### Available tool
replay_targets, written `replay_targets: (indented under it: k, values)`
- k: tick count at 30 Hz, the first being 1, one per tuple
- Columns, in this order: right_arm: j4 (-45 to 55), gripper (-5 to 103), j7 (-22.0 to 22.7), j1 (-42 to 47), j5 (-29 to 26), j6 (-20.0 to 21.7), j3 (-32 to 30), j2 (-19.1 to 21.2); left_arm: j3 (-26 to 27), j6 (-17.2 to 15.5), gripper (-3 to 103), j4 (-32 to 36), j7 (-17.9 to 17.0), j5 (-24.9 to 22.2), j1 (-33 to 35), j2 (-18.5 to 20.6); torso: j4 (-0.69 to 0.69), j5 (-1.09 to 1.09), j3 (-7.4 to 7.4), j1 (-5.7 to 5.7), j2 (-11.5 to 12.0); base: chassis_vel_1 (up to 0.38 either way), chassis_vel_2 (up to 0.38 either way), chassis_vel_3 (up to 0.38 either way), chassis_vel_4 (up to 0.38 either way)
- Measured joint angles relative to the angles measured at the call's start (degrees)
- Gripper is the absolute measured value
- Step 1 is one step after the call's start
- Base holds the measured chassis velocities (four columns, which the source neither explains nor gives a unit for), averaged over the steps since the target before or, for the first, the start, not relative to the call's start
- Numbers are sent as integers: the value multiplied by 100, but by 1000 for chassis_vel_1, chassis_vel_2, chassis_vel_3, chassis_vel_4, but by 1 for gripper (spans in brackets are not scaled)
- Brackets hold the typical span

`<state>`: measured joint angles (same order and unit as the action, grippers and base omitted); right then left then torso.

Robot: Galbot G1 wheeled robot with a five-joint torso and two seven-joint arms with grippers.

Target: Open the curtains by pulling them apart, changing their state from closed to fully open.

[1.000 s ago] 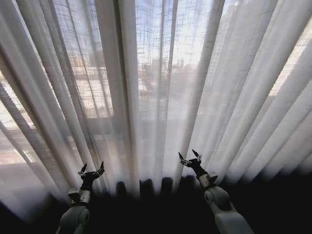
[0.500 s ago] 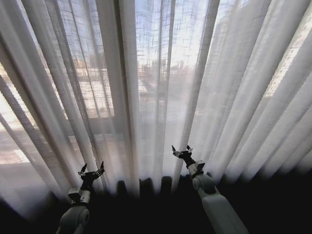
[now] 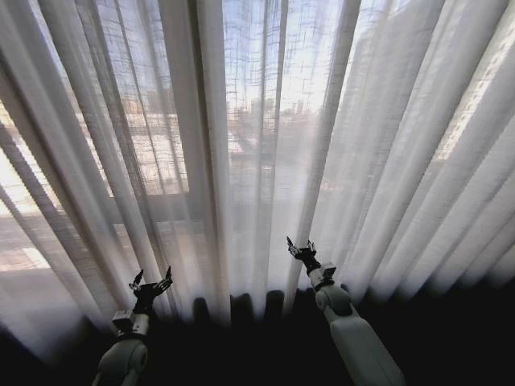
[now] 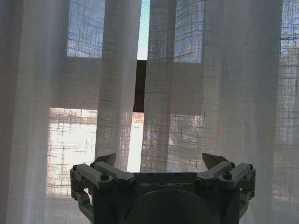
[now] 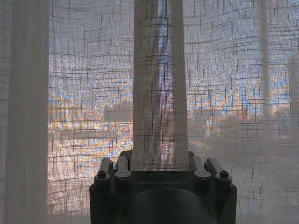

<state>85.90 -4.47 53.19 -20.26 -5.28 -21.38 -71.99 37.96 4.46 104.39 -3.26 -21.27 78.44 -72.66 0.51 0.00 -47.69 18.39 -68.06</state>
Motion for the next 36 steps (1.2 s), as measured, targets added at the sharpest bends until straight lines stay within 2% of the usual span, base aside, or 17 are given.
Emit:
replay_targets:
  k: [2, 5, 6, 8, 11, 12, 14, 21, 36]
  values:
    - [32, 47, -66, 35, -6, -2, -4, 4, 0, 0, 100, 0, 0, 0, 0, 0, 0, 0, 0, 0, 0, 0, 0, 0, 0]
    - [84, 41, -116, 68, -34, 3, -5, 8, 0, 0, 100, 0, 0, 0, 0, 1, 0, 0, 0, 1, 0, 0, 0, 0, 0]
    - [138, 30, -161, 99, -66, 26, -3, 11, 0, 0, 100, 0, 0, 0, 0, 0, 0, -1, 0, 0, 0, 0, 0, 0, 0]
    - [163, 30, -194, 119, -73, 31, -3, 11, 0, 0, 100, 0, 0, 0, 0, 0, 0, 0, 0, 0, 0, 0, 0, 0, 0]
    - [233, 15, -455, 191, -73, -15, -30, -5, 0, 0, 100, 0, 0, 0, 0, 1, 0, 0, 0, 0, 0, 0, 0, 0, 0]
    - [233, 15, -455, 191, -73, -15, -30, -5, 0, 0, 100, 0, 0, 0, 0, 1, 0, 0, 0, 0, 0, 0, 0, 0, 0]
    - [250, 4, -594, 220, -74, -58, -48, -11, 0, 0, 100, 0, 0, 0, 0, 0, 0, 0, 0, 0, 0, 0, 0, 0, 0]
    - [251, 0, -964, 226, -297, -77, -93, 4, 0, 0, 100, 0, 0, 0, 0, 0, 0, 0, 0, 0, 0, 0, 0, 0, 0]
    - [183, 0, -1058, 146, -398, 6, -53, 31, 1, 0, 100, 0, 0, 0, 0, 1, -1, -1, 0, 0, 0, -51, -58, 57, 52]
